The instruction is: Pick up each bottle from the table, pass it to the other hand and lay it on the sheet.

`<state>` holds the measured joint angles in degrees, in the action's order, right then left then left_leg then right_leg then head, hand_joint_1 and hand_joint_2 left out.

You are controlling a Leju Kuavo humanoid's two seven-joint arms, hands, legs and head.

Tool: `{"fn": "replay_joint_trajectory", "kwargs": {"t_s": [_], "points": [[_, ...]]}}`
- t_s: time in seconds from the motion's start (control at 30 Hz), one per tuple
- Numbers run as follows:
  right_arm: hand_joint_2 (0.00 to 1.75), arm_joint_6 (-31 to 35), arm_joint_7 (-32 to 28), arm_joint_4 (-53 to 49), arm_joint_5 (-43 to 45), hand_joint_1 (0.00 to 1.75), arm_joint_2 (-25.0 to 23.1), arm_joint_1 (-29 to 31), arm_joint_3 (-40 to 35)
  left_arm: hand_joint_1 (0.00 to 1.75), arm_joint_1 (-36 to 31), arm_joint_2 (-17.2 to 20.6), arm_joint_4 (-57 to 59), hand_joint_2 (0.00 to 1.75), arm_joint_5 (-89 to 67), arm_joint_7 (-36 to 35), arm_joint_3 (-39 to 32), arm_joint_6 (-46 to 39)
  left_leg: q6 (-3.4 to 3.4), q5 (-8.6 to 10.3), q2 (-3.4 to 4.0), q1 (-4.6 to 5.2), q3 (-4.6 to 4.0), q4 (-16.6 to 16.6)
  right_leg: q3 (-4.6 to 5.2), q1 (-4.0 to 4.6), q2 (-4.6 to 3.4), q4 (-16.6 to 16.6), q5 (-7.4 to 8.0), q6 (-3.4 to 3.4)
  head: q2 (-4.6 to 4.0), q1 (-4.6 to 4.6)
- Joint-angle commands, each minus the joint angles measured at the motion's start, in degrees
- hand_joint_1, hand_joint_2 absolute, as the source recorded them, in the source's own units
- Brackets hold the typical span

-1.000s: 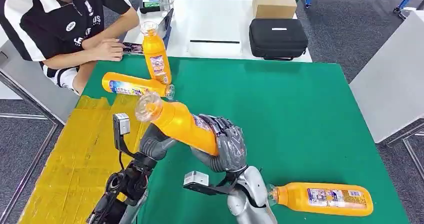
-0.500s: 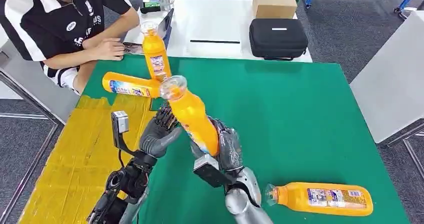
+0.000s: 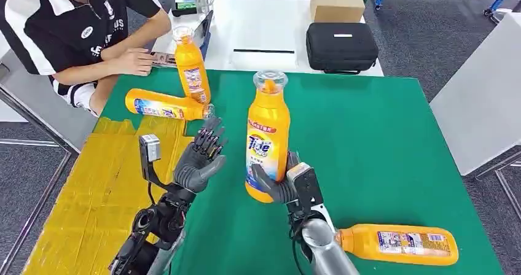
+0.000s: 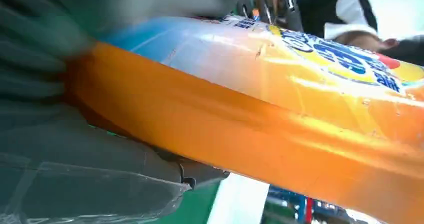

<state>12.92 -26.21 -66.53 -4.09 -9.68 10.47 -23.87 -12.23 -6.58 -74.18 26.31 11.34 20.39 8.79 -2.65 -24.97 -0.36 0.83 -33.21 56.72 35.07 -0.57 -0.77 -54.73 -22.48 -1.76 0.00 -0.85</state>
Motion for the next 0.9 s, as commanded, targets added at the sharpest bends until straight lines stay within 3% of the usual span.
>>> {"fn": "replay_joint_trajectory", "kwargs": {"t_s": [0.03, 0.67, 0.73, 0.83, 0.9], "points": [[1.75, -1.1, 0.1, 1.6, 0.9, 1.75, 1.9, 2.8, -0.1, 0.0, -2.5, 1.0, 2.5, 1.75, 0.1, -0.2, 2.4, -0.4, 0.16, -0.1, -0.02, -0.05, 0.22, 0.0, -0.24, 0.05, 0.1, 0.0, -0.09, 0.04, 0.0, 0.02], [1.75, -2.9, 0.2, 1.9, 0.8, 1.75, 1.6, 3.3, -2.1, 0.0, -2.7, 0.8, 2.5, 1.75, 0.3, -0.2, 2.5, -0.6, 0.17, -0.1, 0.02, -0.07, 0.19, 0.0, -0.22, 0.06, 0.05, 0.0, -0.09, 0.05, 0.0, 0.02], [1.75, -6.7, 1.5, 2.6, 1.1, 1.75, 2.0, 4.0, -3.9, 0.0, -2.9, 0.9, 2.7, 1.75, 0.3, -0.3, 2.6, -0.8, 0.13, -0.06, 0.01, -0.04, 0.12, 0.0, -0.14, 0.04, 0.05, 0.0, -0.05, 0.03, 0.0, 0.02], [1.75, -21.9, 3.5, 6.3, 7.1, 1.75, 2.9, 5.3, -5.7, 0.0, -3.4, 0.9, 4.1, 1.75, 0.8, -0.2, 3.0, -0.4, 0.19, -0.15, 0.05, -0.08, 0.29, 0.0, -0.31, 0.08, 0.03, 0.0, -0.12, 0.06, 0.0, 0.02], [1.75, -26.8, 2.4, 9.3, 6.8, 1.75, 2.6, 6.0, -6.2, 0.0, -3.4, 0.7, 4.6, 1.75, 0.8, 0.1, 3.2, -0.3, 0.22, -0.16, 0.03, -0.1, 0.39, 0.0, -0.42, 0.1, 0.08, 0.1, -0.14, 0.06, 0.0, 0.02]]}}
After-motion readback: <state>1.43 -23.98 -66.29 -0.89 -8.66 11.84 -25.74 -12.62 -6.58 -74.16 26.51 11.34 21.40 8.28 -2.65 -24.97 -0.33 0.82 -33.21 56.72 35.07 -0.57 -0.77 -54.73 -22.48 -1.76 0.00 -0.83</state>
